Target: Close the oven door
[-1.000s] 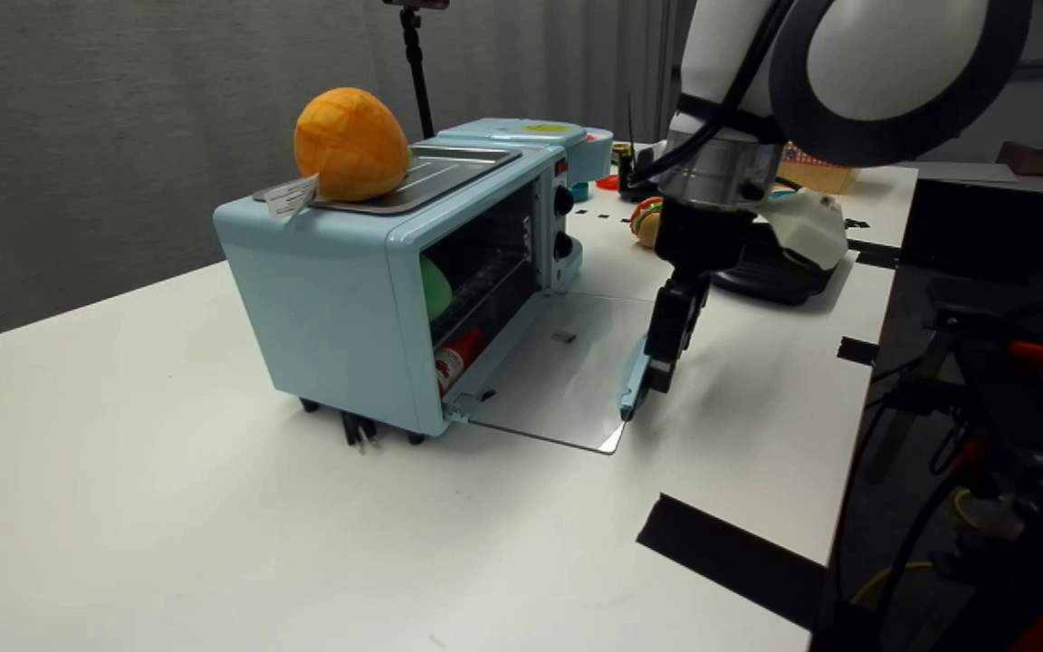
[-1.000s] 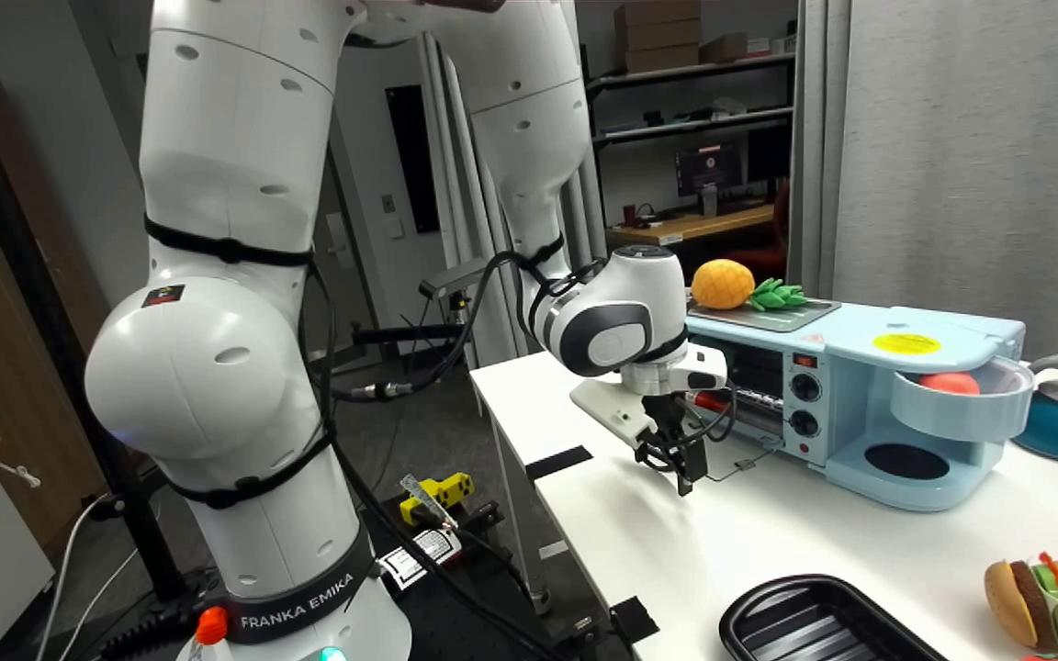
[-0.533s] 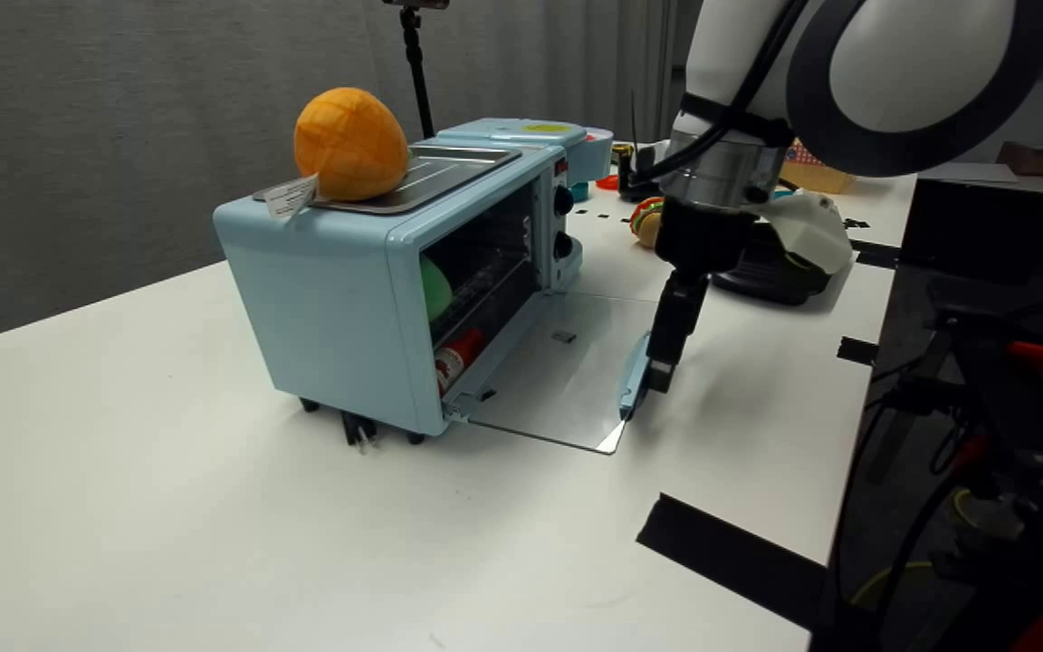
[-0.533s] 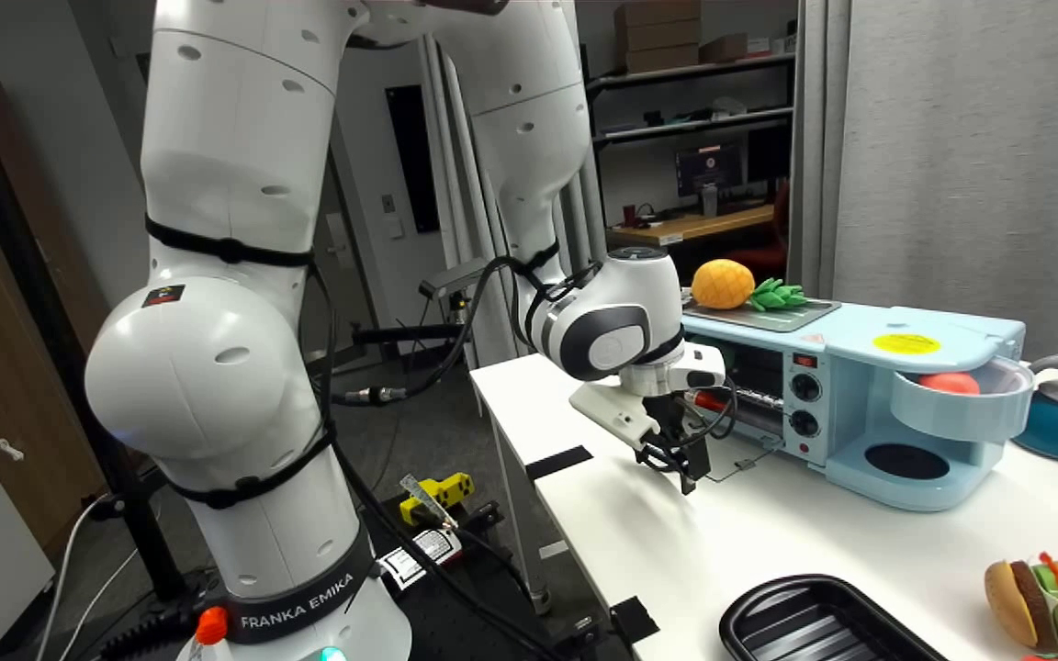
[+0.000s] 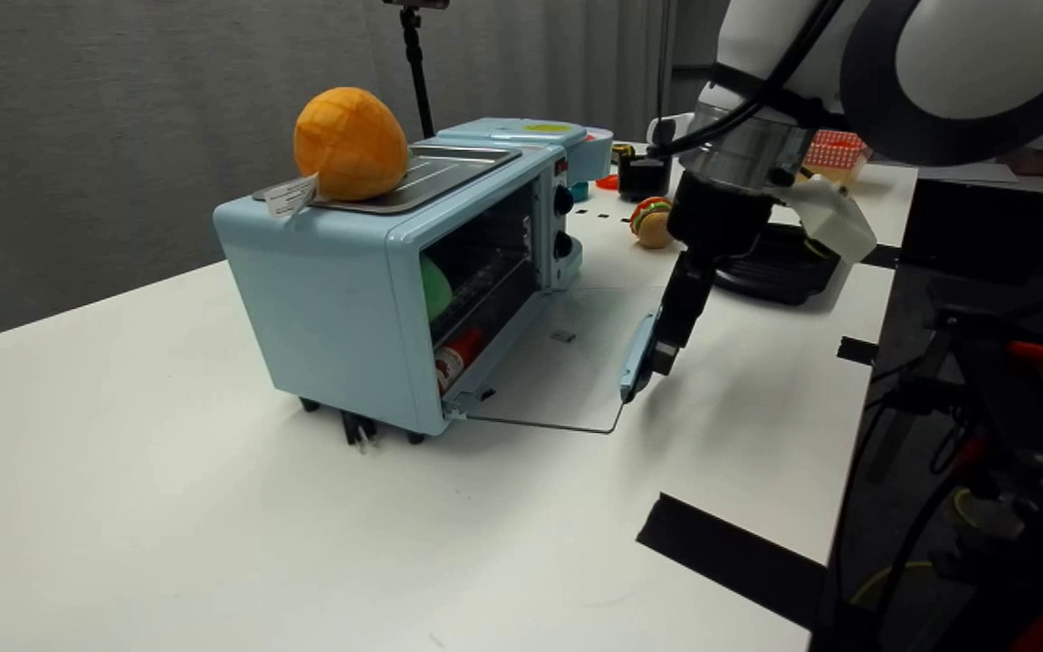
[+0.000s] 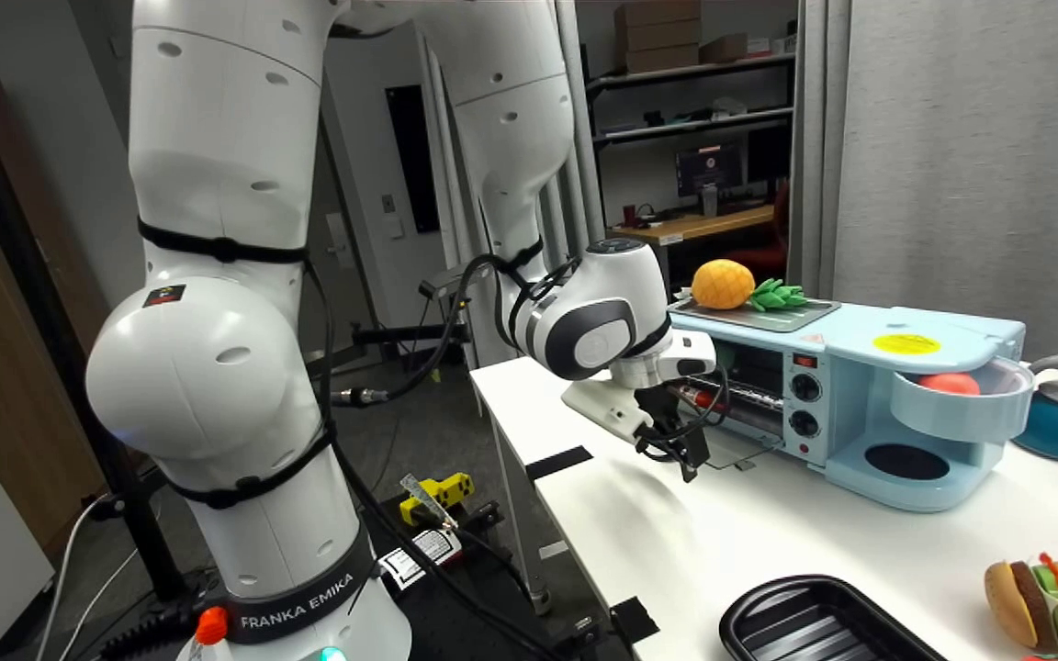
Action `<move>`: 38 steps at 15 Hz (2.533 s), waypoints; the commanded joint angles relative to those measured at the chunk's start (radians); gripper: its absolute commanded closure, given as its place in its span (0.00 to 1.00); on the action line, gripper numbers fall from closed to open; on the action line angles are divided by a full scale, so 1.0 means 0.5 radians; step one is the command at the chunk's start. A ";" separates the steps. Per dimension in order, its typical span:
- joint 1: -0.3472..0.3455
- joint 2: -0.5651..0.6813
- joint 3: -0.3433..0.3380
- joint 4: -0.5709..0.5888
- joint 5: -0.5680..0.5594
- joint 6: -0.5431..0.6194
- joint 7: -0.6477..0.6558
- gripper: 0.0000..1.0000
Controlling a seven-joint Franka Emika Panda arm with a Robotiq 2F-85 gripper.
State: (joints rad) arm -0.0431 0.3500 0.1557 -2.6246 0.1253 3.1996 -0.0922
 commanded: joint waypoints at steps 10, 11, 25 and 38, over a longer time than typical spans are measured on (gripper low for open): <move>0.113 -0.457 -0.079 -0.204 -0.064 0.203 0.171 0.00; 0.128 -0.492 -0.084 -0.206 -0.060 0.197 0.177 0.00; 0.384 -0.503 -0.292 0.136 0.028 0.173 0.124 0.00; 0.757 -0.633 -0.601 0.097 0.041 0.241 0.132 0.00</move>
State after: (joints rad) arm 0.2816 0.0717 -0.1053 -2.5457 0.1278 3.2810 -0.0298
